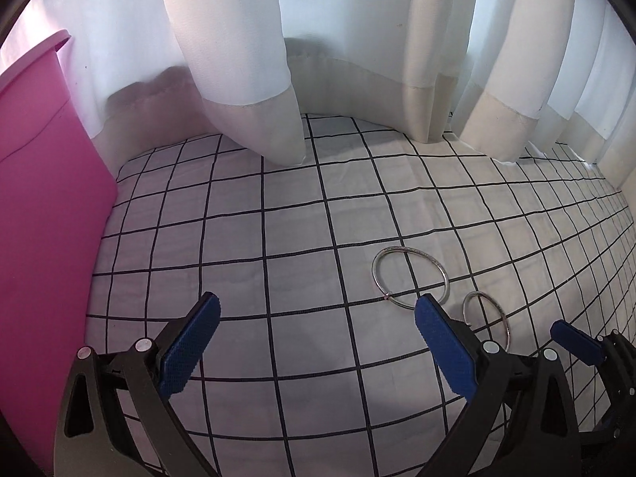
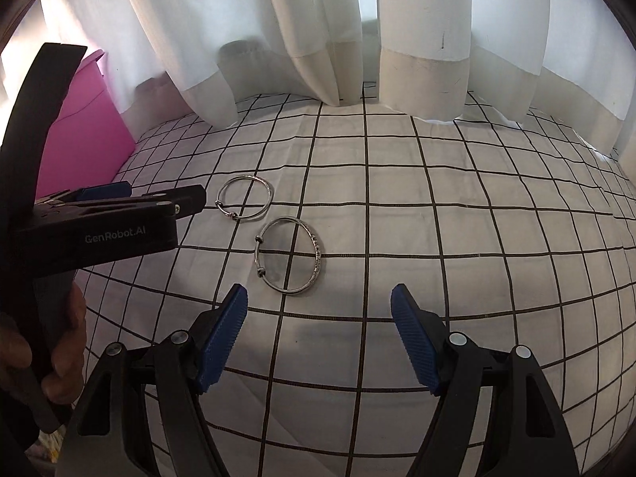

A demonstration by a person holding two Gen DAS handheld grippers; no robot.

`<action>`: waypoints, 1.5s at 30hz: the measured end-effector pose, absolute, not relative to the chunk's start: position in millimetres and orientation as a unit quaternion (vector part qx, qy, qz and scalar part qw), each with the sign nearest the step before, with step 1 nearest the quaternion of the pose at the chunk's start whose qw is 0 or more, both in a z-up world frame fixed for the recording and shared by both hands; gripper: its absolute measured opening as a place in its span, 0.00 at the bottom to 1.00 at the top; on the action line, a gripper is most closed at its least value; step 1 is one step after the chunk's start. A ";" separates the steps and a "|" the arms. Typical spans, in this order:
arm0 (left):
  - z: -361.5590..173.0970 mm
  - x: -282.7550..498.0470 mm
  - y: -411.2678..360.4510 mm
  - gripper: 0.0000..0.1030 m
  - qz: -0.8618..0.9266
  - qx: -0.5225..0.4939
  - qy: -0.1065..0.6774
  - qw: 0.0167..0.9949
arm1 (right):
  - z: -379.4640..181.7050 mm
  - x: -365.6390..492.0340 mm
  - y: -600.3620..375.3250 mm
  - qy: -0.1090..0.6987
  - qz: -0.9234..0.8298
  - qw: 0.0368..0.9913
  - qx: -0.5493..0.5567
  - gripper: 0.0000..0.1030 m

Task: Organize jewelry
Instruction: 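Lower the right tool over the large silver ring while the left tool approaches the small ring, then close the right tool on the large ring while the left tool grasps the small ring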

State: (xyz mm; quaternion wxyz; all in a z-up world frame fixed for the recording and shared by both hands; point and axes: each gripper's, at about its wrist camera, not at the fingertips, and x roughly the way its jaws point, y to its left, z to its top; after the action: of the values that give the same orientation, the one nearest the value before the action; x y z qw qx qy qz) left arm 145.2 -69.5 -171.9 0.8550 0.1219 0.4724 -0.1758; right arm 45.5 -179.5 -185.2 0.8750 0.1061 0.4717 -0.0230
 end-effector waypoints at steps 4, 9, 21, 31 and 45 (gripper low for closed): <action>-177.7 145.8 -71.9 0.94 -0.183 0.117 0.466 0.858 | -189.6 51.5 -173.3 0.465 -0.023 0.881 0.088 0.69; -183.2 147.1 -75.2 0.94 -0.188 0.114 0.461 0.860 | -192.8 59.8 -165.6 0.457 -0.026 0.887 0.060 0.69; -185.6 151.0 -78.8 0.94 -0.191 0.109 0.463 0.859 | -195.5 71.8 -165.6 0.451 -0.020 0.892 0.032 0.61; -192.1 150.2 -92.6 0.94 -0.205 0.113 0.461 0.856 | -193.3 71.1 -193.6 0.443 -0.031 0.894 0.056 0.38; -203.7 146.5 -118.6 0.95 -0.212 0.125 0.461 0.853 | -190.7 75.3 -216.6 0.440 -0.051 0.893 0.073 0.38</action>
State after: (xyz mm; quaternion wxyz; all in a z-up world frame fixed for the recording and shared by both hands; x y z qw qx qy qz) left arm 146.5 -118.6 -203.7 0.8526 0.1247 0.4610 -0.2121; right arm 75.3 -216.6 -190.7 0.8933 0.0732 0.4405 -0.0505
